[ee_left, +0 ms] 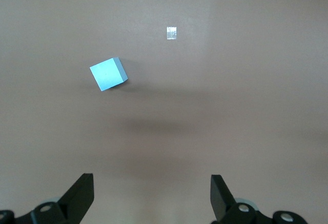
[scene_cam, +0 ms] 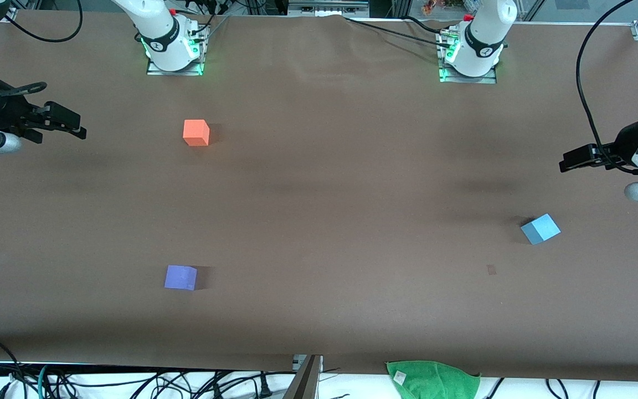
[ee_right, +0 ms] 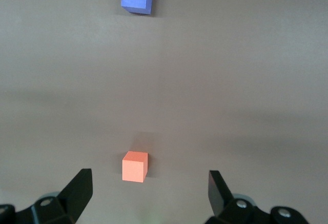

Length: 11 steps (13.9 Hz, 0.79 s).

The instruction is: Place blue block between orange and purple blocks

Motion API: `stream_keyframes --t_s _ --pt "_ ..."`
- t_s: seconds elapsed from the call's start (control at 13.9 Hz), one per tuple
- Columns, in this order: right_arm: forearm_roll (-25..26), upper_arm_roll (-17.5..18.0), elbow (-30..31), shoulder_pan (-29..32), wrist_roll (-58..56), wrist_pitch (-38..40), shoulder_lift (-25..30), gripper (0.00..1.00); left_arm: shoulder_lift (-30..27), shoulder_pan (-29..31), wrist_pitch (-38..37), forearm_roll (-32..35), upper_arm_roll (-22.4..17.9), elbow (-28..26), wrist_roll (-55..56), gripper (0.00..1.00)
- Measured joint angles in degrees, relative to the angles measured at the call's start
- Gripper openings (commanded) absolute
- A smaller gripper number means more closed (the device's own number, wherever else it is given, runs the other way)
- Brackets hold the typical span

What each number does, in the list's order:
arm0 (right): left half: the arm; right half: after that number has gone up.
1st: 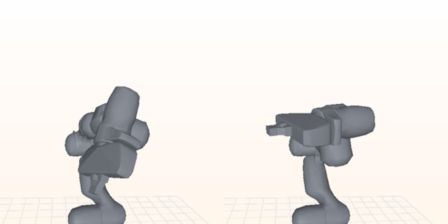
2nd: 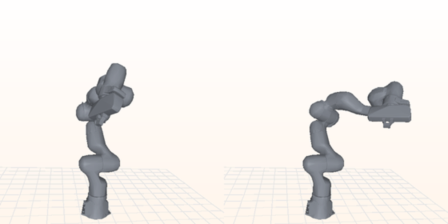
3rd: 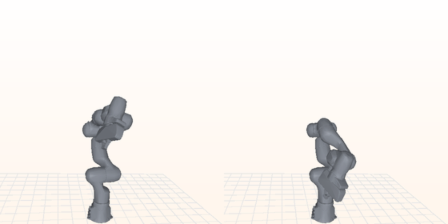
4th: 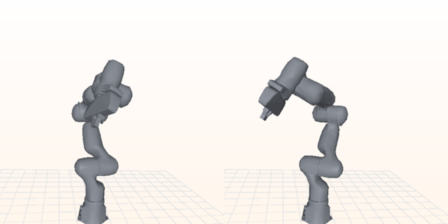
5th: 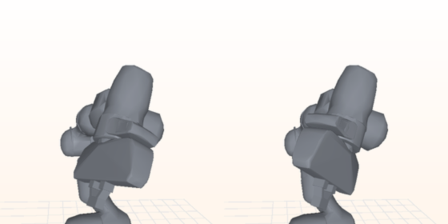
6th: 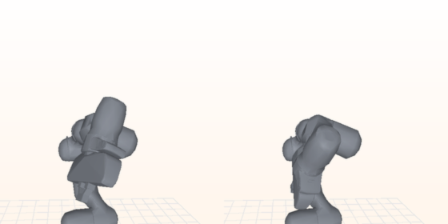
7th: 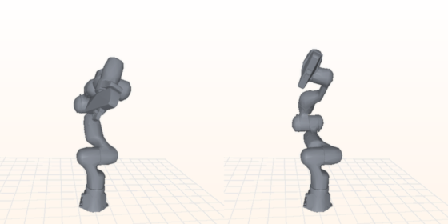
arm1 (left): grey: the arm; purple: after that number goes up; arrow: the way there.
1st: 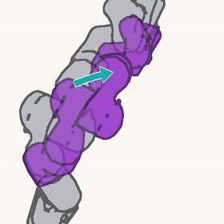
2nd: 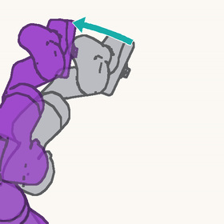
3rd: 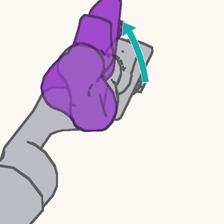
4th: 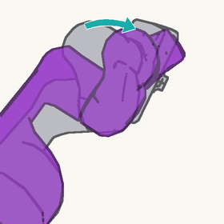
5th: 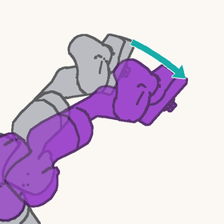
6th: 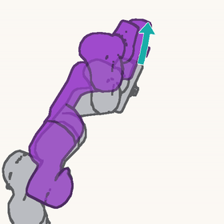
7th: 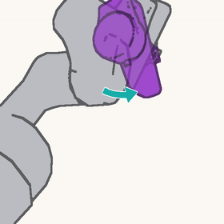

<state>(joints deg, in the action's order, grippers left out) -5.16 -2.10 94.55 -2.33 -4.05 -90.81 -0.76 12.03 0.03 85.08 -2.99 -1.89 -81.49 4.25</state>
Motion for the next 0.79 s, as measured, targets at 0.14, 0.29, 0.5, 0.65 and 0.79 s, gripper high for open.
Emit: stream_keyframes --t_s 0.14,0.29,0.5,0.65,0.79 --pt "0.0 0.2 0.0 0.0 0.0 0.2 0.0 1.0 0.0 0.0 0.0 0.0 0.0 0.0 0.0 1.0" --pt "0.0 0.7 0.0 -0.1 0.0 0.2 0.2 1.0 0.0 0.0 0.0 0.0 0.0 0.0 0.0 1.0" --pt "0.0 0.5 0.0 -0.1 0.0 0.0 0.3 1.0 0.0 0.0 0.0 0.0 0.0 0.0 0.0 1.0" --pt "0.0 -0.1 0.0 0.0 0.0 -1.0 0.1 1.0 0.2 0.0 0.0 0.0 0.0 0.0 0.0 1.0" --pt "0.1 -1.0 0.0 0.0 0.0 -2.2 -0.3 1.0 0.4 0.0 0.0 0.0 0.0 0.0 0.0 1.0"
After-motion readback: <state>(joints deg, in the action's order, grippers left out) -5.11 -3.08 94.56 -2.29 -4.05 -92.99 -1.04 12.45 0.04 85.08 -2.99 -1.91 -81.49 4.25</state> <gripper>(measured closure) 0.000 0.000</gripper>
